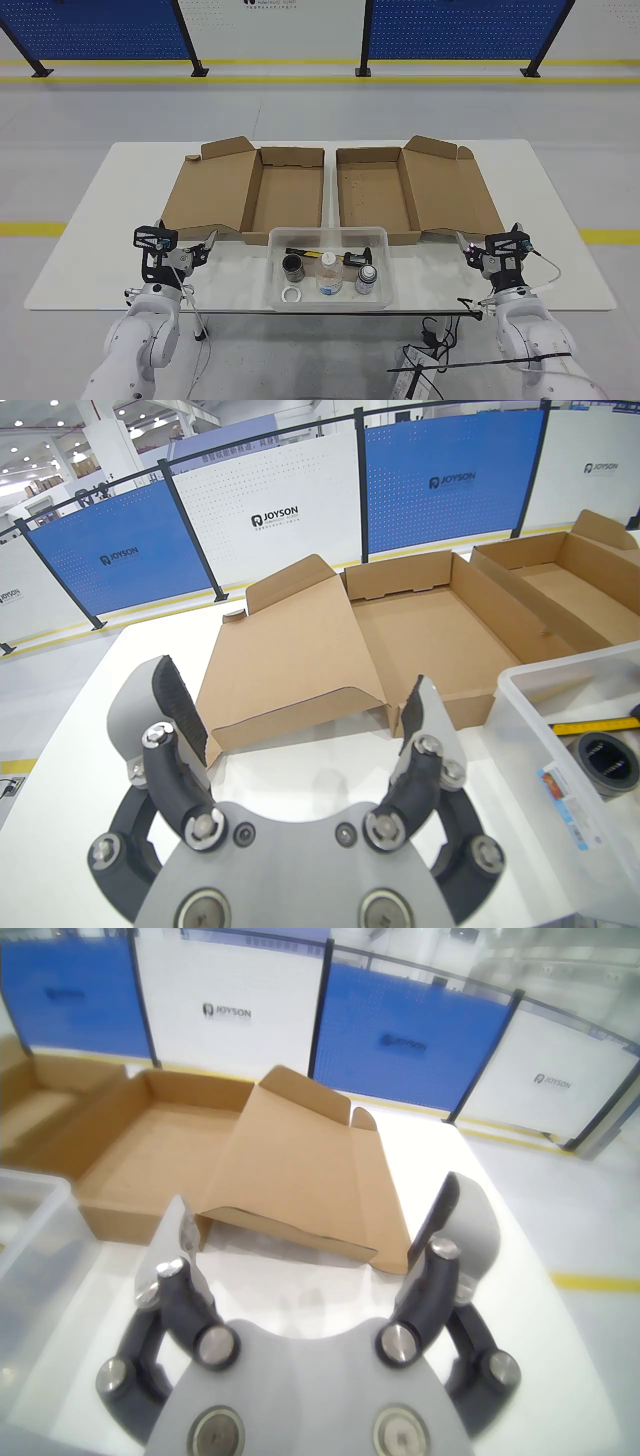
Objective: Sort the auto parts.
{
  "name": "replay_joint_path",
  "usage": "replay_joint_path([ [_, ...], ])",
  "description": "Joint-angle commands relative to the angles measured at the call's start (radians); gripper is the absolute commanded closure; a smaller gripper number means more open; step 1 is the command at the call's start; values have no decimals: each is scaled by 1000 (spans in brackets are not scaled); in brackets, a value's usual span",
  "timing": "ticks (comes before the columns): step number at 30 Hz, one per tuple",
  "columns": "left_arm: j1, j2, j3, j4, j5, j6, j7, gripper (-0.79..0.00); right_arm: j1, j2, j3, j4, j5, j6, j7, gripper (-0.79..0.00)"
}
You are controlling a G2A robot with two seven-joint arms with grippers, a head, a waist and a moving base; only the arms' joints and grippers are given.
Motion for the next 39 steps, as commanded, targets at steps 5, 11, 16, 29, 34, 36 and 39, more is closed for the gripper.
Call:
replay_joint_path([
  [5,0,0,0,0,0,0,0,-785,0,0,0,0,0,0,0,-785],
  [11,-1,0,0,-1,-1,0,0,-785,0,0,0,0,0,0,0,-785],
  [16,-35,-2,4,-28,-18,-28,-12,-785,0,0,0,0,0,0,0,-785],
  [29,-201,-10,145,-143,-185,-282,-152,-785,0,0,0,0,0,0,0,-785],
  [34,-305,-19,250,-134,-229,-343,-210,-785,0,0,0,0,0,0,0,-785],
  [36,-335,-23,289,-127,-227,-362,-233,-785,0,0,0,0,0,0,0,-785],
  [39,-363,-27,346,-111,-219,-393,-260,-785,0,0,0,0,0,0,0,-785],
])
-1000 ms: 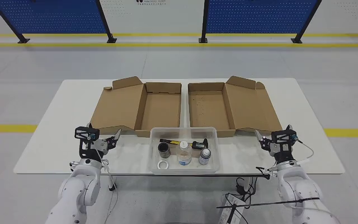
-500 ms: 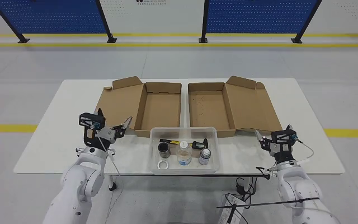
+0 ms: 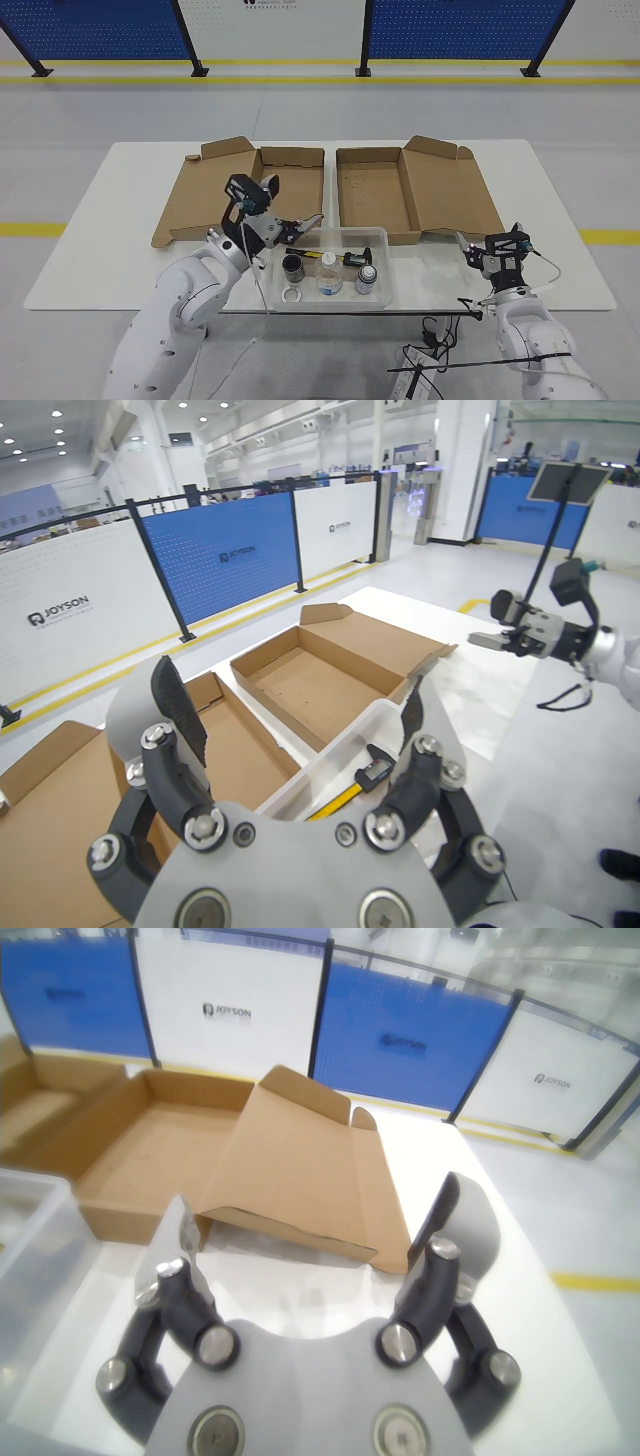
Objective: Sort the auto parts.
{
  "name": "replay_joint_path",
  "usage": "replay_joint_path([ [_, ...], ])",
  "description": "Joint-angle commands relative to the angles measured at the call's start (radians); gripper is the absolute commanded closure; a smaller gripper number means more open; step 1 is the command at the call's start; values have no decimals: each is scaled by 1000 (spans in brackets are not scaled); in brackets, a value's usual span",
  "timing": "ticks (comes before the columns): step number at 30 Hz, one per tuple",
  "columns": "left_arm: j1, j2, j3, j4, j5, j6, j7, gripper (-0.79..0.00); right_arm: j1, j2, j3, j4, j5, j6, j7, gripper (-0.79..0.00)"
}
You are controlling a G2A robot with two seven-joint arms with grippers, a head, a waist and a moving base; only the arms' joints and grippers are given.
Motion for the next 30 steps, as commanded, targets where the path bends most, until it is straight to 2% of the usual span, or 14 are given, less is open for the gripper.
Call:
replay_joint_path([
  [1,-12,-3,37,14,-9,-24,-19,-785,0,0,0,0,0,0,0,-785],
  [7,-39,-7,112,39,-13,-87,-82,-785,0,0,0,0,0,0,0,-785],
  [12,-47,-9,149,54,-8,-104,-103,-785,0,0,0,0,0,0,0,-785],
  [30,-29,-5,170,128,58,-96,-83,-785,0,0,0,0,0,0,0,-785],
])
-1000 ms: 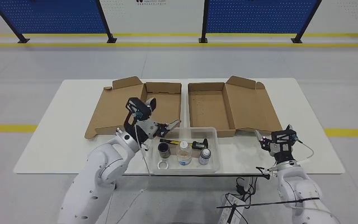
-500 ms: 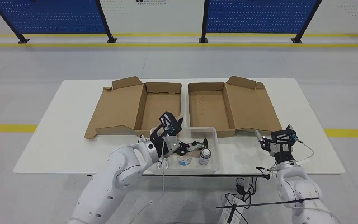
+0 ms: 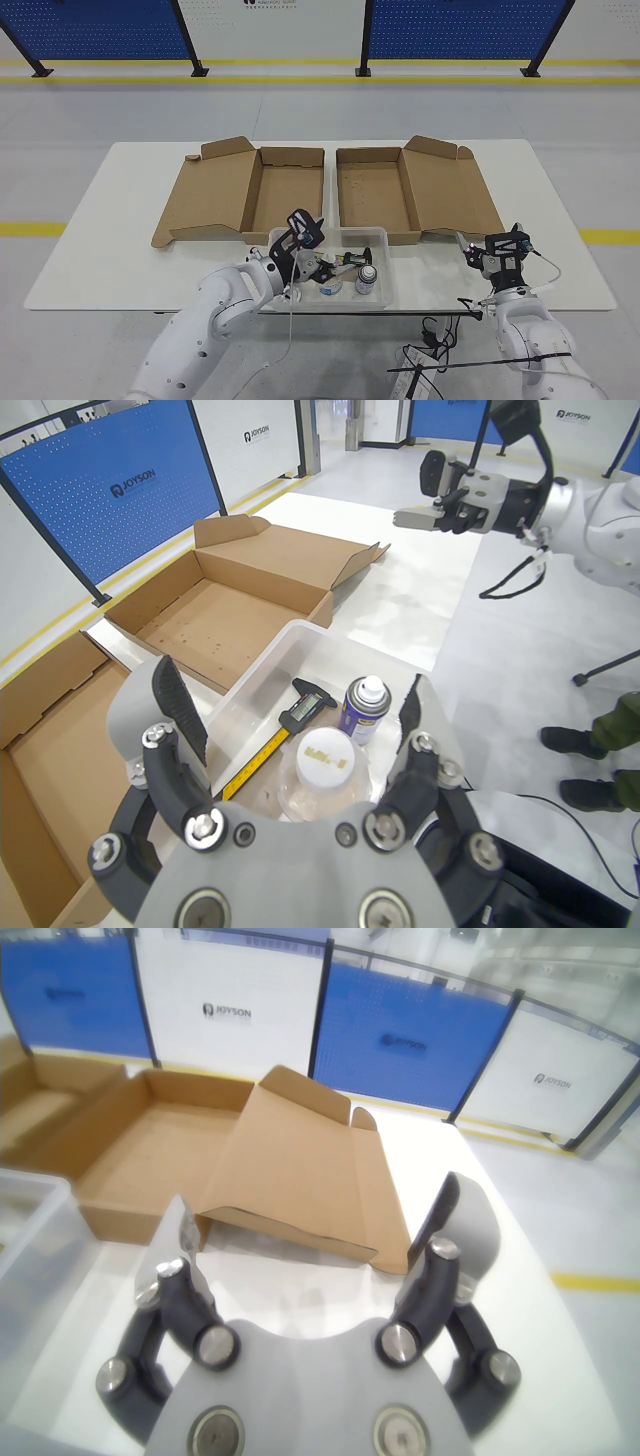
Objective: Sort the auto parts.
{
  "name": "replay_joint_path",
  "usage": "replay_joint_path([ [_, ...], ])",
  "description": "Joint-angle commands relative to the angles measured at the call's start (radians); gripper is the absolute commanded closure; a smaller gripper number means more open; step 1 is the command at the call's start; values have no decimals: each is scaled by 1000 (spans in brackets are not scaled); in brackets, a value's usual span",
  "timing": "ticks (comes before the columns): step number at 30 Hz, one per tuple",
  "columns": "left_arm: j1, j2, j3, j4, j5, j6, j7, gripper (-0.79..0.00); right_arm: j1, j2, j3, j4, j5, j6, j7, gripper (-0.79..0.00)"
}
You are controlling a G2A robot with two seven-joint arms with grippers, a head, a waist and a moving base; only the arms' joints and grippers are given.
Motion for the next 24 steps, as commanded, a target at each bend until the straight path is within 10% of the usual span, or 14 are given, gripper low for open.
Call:
replay_joint_path([
  [1,2,0,3,9,6,1,3,-785,0,0,0,0,0,0,0,-785],
  [24,11,2,37,64,14,17,-72,-785,0,0,0,0,0,0,0,-785],
])
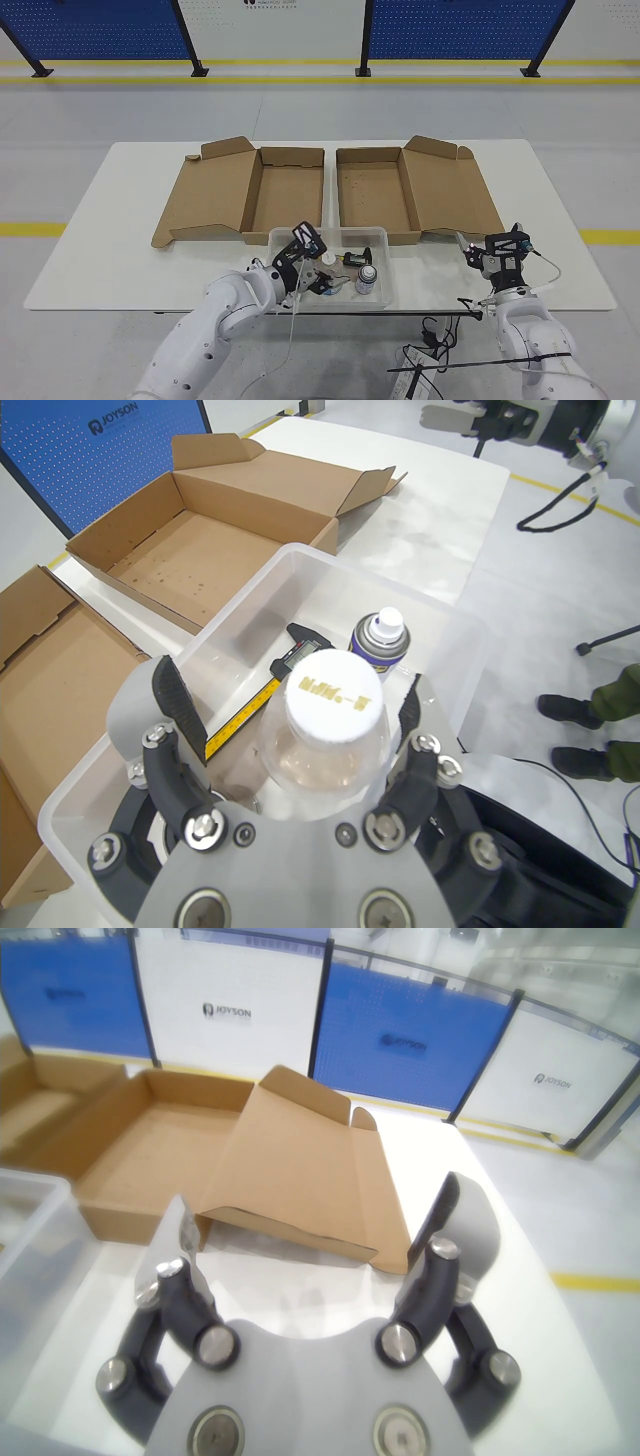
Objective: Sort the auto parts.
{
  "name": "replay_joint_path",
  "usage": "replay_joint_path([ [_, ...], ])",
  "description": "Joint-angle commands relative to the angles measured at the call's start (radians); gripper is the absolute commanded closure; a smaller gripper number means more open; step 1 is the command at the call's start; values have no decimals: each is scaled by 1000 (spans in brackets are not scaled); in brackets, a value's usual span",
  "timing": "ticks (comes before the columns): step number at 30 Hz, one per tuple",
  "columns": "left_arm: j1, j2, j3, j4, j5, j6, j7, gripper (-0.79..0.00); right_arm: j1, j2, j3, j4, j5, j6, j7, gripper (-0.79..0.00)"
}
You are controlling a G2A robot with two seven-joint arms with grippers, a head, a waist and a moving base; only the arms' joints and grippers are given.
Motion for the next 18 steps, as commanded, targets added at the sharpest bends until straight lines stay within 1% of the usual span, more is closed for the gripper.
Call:
replay_joint_path([
  [1,3,0,5,2,-1,3,-5,-785,0,0,0,0,0,0,0,-785],
  [6,3,-2,18,7,-6,7,-10,-760,0,0,0,0,0,0,0,-785],
  [10,2,-3,28,15,-7,10,-8,-699,0,0,0,0,0,0,0,-785],
  [11,2,-3,30,18,-5,12,-6,-625,0,0,0,0,0,0,0,-785],
  [13,3,-3,34,22,-5,16,-3,-449,0,0,0,0,0,0,0,-785],
  [14,4,-4,35,23,-6,18,-1,-379,0,0,0,0,0,0,0,-785],
  [18,5,-4,41,23,-4,26,1,-200,0,0,0,0,0,0,0,-785],
])
